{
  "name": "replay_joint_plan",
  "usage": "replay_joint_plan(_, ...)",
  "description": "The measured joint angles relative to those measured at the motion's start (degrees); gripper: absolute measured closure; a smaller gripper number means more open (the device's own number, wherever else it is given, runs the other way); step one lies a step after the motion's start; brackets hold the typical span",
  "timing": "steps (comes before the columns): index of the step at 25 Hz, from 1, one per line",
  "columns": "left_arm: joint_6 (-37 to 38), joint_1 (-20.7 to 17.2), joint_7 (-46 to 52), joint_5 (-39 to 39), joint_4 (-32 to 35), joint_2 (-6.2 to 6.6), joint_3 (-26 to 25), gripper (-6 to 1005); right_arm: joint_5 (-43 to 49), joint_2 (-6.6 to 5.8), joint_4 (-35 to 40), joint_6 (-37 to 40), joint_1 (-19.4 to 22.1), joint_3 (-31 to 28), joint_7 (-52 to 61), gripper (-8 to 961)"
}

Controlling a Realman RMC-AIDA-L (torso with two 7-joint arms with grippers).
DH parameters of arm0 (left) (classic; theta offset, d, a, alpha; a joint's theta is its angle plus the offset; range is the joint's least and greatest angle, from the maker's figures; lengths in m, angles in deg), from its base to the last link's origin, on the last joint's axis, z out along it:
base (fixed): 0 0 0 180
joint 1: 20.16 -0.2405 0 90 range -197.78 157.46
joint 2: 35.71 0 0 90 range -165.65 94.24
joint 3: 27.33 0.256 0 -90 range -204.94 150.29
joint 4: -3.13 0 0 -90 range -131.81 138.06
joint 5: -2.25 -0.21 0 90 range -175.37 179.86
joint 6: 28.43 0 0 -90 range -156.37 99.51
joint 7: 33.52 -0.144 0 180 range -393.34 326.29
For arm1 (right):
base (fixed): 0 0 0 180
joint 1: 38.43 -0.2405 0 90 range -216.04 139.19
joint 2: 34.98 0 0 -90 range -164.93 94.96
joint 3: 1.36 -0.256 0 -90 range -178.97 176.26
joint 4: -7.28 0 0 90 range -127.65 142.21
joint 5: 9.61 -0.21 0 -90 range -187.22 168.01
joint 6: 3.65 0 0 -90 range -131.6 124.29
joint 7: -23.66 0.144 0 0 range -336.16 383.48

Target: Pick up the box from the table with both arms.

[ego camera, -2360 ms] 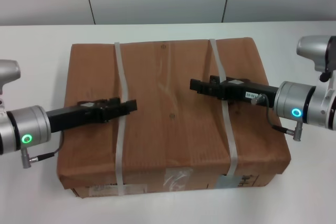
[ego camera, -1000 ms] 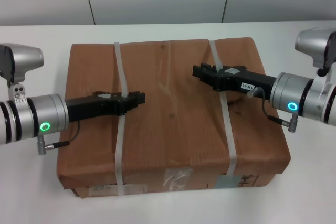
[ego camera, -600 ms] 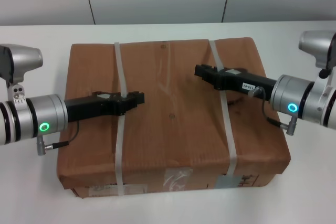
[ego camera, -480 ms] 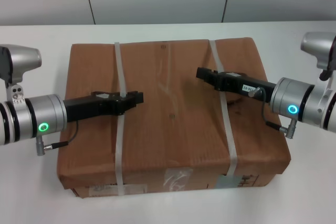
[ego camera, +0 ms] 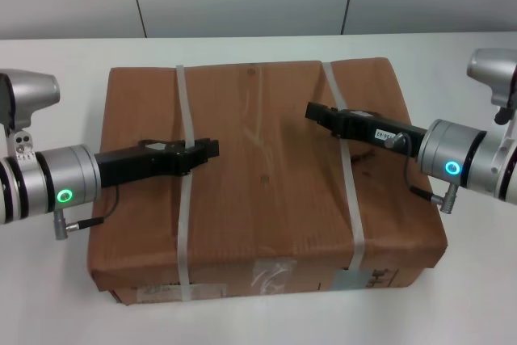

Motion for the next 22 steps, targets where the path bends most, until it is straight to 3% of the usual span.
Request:
replay_joint_plan(8, 4.39, -0.68, -0.29, 2.87, 0.90, 0.40, -0.03, 837, -2.76, 0.01, 1.14, 5.03, 2.15, -0.06, -1.56, 913)
replay_joint_plan(15, 10.78, -3.67, 0.84, 4.28, 6.87, 0.56, -0.14, 835, -4.23, -0.02, 2.16, 9.15, 3.41, -0.07, -2.69, 909)
replay_joint_plan(22, 12.38, -3.86, 1.01, 5.00, 7.31, 0.65, -0.20, 845, -5.78, 0.00, 2.16, 10.51, 4.30, 0.35, -3.38, 916)
